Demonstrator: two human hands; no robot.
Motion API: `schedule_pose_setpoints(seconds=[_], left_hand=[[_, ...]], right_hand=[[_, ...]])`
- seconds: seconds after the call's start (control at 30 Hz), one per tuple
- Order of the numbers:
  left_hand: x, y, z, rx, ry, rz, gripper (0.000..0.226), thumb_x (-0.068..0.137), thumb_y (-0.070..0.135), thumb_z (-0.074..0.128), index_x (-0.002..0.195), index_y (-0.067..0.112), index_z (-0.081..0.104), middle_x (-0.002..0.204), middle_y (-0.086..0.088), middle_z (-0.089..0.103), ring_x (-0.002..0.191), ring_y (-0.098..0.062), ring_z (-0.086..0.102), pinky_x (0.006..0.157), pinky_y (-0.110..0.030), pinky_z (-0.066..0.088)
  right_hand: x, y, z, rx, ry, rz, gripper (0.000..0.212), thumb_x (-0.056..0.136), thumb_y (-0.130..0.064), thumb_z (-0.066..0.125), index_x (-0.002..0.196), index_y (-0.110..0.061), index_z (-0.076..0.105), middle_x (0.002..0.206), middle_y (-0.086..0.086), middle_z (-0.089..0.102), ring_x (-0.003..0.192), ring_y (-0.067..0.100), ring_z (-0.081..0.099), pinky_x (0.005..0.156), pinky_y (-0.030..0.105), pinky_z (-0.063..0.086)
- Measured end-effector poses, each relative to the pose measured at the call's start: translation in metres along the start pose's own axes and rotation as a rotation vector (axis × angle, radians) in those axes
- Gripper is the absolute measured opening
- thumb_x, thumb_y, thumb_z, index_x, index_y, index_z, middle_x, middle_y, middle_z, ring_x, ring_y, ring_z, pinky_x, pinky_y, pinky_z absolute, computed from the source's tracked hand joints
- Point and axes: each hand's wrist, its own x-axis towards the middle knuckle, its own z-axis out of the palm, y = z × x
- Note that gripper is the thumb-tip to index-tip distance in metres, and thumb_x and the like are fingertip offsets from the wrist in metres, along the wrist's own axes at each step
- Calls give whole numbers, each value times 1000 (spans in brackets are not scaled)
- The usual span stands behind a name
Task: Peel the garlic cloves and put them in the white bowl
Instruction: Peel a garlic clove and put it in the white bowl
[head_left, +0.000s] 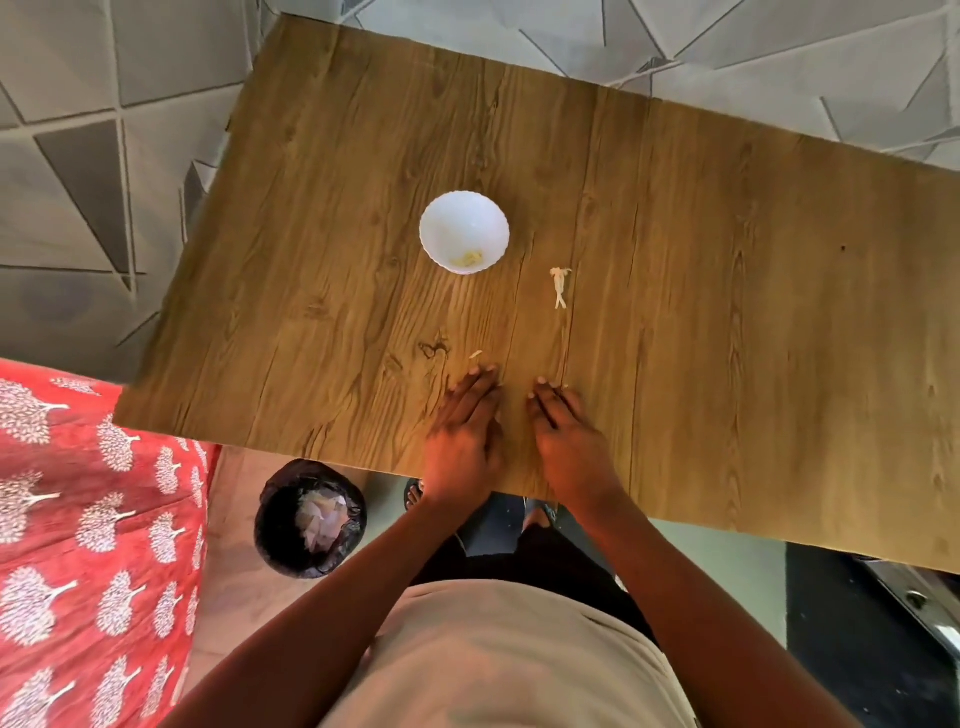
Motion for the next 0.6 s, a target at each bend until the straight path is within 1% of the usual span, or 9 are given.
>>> schedule_pose_setpoints(seconds=[0.07,0.13,0.27,0.3,0.37,0.43,0.47,0.53,0.6], left_hand=[[1,1,-2,-3,2,-8,34,93,7,59,126,6,69,148,-4,58,144,-19,46,123,-39,31],[1,4,-3,-21,4,-19,32,94,8,59,124,6,70,147,-4,58,142,-18,47,123,-39,31],[2,4,-4,-98,-4,-99,31,96,12,56,123,8,71,144,-1,60,140,-17,49,115,-45,42],[4,7,-6,-129,7,-120,31,98,13,54,124,8,71,142,-2,62,137,-17,53,111,-45,45],[8,14,-11,-207,40,-176,32,100,17,52,125,8,70,132,-3,68,122,-16,64,101,-43,53],[12,25,-17,-267,92,-274,33,101,24,52,125,13,70,123,1,72,107,-13,69,91,-39,57],[14,29,-18,-307,94,-331,33,101,29,51,125,17,71,120,5,73,105,-11,69,89,-37,57],[22,36,-15,-466,68,-471,29,103,36,51,120,25,73,114,10,75,106,-9,69,92,-37,56],[34,44,-11,-797,98,-672,28,107,29,50,115,17,75,110,1,77,109,-18,70,97,-40,55]], right_hand=[[2,0,-7,-39,-5,-53,39,74,-8,73,111,3,73,120,19,68,109,40,66,54,41,61],[4,-1,-13,-47,-20,-106,35,68,-8,84,100,2,75,107,17,68,99,37,67,52,38,60],[10,-2,-19,-36,-53,-171,30,59,-10,91,82,-2,74,94,15,64,85,32,67,50,34,58],[11,-1,-20,-36,-51,-202,29,57,-11,92,78,-3,74,93,15,64,84,30,67,50,33,57],[13,1,-23,-13,-55,-259,27,56,-11,91,73,-4,72,89,15,65,79,28,67,49,31,56],[13,6,-24,46,-55,-293,24,61,-9,89,76,-2,71,90,15,66,79,28,67,53,32,57],[13,8,-22,137,-50,-259,20,67,-7,86,81,-1,72,93,15,66,81,28,66,58,34,60],[18,9,-26,474,-59,-46,15,80,2,74,94,-2,76,100,12,70,89,24,67,75,38,59],[26,11,-36,819,-24,215,22,85,5,71,100,-9,80,99,4,76,90,13,70,85,32,58]])
